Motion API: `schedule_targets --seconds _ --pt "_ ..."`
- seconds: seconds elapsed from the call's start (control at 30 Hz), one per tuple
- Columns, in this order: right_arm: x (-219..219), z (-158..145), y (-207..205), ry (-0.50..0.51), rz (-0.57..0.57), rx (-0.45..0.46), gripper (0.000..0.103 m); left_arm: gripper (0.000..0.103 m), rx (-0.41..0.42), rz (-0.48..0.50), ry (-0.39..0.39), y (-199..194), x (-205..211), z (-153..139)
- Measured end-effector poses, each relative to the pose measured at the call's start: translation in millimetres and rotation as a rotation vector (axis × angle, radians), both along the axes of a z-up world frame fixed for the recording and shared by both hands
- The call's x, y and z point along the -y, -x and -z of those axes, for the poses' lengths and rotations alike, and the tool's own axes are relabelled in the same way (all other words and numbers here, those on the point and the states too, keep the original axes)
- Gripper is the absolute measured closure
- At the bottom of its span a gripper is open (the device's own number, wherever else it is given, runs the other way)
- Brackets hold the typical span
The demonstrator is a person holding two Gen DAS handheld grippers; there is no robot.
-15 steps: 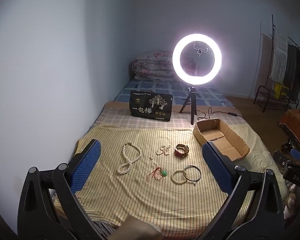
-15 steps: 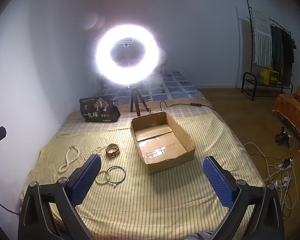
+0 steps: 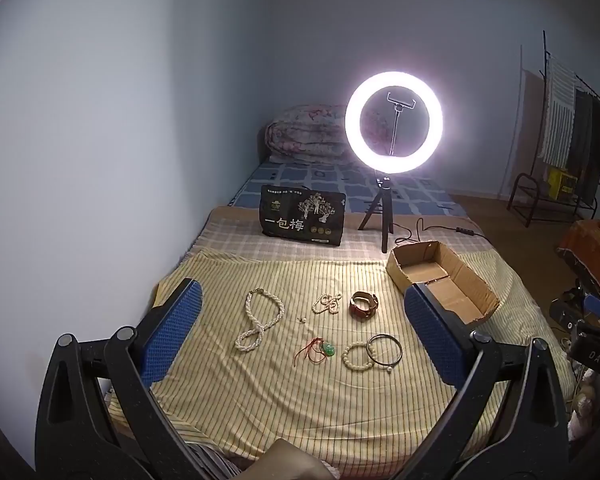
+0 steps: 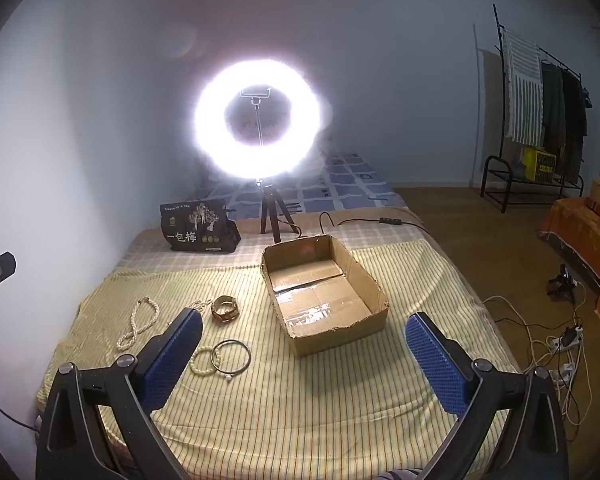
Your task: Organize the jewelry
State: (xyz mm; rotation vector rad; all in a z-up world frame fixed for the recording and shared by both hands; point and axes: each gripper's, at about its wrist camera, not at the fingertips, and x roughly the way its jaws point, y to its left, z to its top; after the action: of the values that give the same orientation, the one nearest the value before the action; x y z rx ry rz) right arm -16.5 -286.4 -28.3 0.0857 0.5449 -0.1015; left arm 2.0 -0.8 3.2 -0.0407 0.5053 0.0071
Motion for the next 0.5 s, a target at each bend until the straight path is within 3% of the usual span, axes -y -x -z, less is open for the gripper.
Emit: schedule_targets --seconds 0.5 --pt "0 1 -2 -0.013 0.0 -0.006 0.0 0.0 0.017 -0.004 -0.017 1 -3 -14"
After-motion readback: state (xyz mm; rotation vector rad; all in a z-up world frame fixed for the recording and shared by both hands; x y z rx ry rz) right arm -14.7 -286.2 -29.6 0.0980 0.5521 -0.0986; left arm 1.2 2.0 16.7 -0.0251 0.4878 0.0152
